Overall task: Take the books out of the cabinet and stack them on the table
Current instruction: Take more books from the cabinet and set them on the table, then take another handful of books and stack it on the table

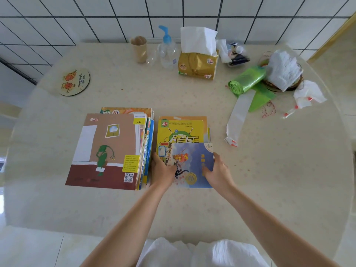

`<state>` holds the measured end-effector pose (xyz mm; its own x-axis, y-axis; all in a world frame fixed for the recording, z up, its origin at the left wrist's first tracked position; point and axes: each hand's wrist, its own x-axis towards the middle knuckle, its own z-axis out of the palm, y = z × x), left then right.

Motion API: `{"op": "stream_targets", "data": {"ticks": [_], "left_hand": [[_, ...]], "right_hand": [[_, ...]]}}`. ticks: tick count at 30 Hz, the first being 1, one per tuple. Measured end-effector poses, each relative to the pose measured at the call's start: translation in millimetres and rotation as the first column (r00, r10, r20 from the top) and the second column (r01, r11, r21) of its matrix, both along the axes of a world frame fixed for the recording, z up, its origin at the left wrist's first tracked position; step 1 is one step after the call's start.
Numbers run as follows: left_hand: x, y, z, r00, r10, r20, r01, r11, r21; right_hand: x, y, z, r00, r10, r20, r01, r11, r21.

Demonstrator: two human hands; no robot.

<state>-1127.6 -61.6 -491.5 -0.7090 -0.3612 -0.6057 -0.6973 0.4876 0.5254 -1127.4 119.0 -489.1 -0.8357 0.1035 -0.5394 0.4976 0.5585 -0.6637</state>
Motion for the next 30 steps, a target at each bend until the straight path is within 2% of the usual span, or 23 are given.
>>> {"op": "stream_targets", "data": {"ticks": [6, 9, 12, 15, 24, 27, 30], "left_hand": [[22.3, 3.9, 7.1, 0.979, -0.061, -0.193, 0.041, 0.994, -0.104], [38.0, 9.4, 17.8, 0.942, -0.105, -0.32, 0.088, 0.994, -0.067], [55.3, 19.9, 29.8, 0.919, -0.198, -0.342, 0.171, 0.979, -0.108], [70.6, 29.5, 36.5, 0.852, -0.264, -0.453, 0.23, 0.964, -0.129], [103.0, 52.0, 32.2, 0.829, -0.382, -0.408, 0.435, 0.899, 0.041], [114.7, 49.5, 30.0, 0.782, -0.479, -0.398, 0.543, 0.837, 0.061], [123.7, 35.5, 26.1, 0.701, -0.607, -0.374, 0.672, 0.738, 0.062]], "right_hand": [[23.8, 10.2, 16.2, 1.0, 0.005, -0.028, -0.005, 1.0, 0.004], [40.7, 14.7, 21.2, 0.998, 0.017, -0.068, -0.014, 0.999, 0.04], [59.2, 18.7, 24.2, 0.995, 0.008, -0.099, -0.006, 1.0, 0.03], [76.7, 23.3, 28.3, 0.994, -0.014, -0.105, 0.017, 0.999, 0.028], [139.0, 30.0, 37.9, 0.973, -0.165, -0.16, 0.174, 0.984, 0.04], [164.9, 23.2, 36.8, 0.956, -0.249, -0.153, 0.261, 0.963, 0.062], [189.5, 7.4, 33.3, 0.927, -0.339, -0.161, 0.354, 0.933, 0.069]]}}
